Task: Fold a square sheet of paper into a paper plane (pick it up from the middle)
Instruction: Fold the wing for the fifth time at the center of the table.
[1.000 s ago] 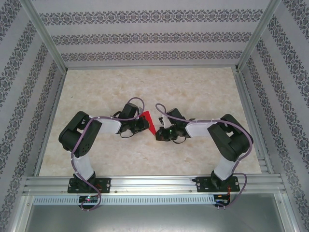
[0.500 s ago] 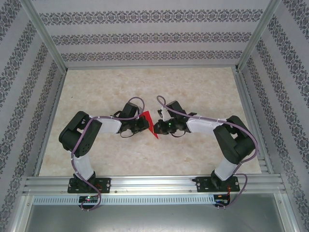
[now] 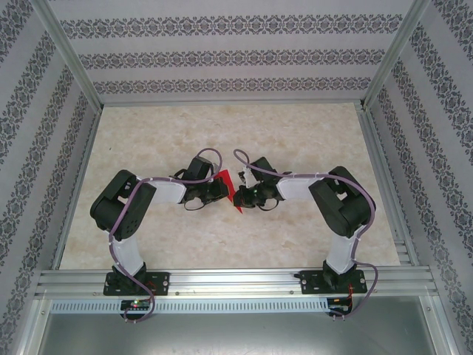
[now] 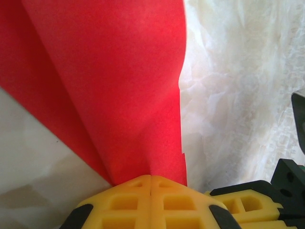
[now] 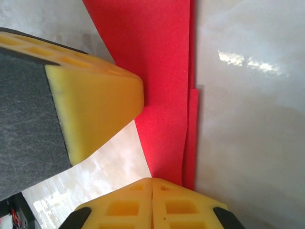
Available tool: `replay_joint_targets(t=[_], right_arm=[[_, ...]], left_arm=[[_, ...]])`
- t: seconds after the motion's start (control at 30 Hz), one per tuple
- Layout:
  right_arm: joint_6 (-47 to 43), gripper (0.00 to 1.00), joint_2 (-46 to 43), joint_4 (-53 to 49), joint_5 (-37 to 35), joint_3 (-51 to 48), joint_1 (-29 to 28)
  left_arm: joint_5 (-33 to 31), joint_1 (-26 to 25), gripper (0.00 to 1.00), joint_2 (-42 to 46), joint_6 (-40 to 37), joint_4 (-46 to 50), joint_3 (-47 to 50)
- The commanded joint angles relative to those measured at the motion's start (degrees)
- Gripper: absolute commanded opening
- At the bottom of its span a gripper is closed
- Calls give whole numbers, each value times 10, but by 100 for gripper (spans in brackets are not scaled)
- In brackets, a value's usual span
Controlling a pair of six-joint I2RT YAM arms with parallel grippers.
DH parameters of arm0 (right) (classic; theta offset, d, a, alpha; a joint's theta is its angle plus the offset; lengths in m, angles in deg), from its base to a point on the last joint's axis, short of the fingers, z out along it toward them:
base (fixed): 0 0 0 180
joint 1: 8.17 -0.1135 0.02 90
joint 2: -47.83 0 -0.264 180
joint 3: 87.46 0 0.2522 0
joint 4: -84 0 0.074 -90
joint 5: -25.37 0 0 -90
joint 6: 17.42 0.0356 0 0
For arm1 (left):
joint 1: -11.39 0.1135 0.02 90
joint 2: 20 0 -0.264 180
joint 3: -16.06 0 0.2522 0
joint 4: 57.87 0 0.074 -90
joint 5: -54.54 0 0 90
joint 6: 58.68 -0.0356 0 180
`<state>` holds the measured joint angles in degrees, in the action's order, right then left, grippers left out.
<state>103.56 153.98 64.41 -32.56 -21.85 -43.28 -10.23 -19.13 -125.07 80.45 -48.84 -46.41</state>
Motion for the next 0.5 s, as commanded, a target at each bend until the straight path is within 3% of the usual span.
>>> replay_joint_targets(t=[0.0,0.47], right_arm=[[-6,8,-1,-39,-36,-42,1],[-10,8,24,-54,-38,-37,8]], left_arm=[[-57,0,1,-28,-25,56,6],[19,28,9,40,-189,-38,-19]])
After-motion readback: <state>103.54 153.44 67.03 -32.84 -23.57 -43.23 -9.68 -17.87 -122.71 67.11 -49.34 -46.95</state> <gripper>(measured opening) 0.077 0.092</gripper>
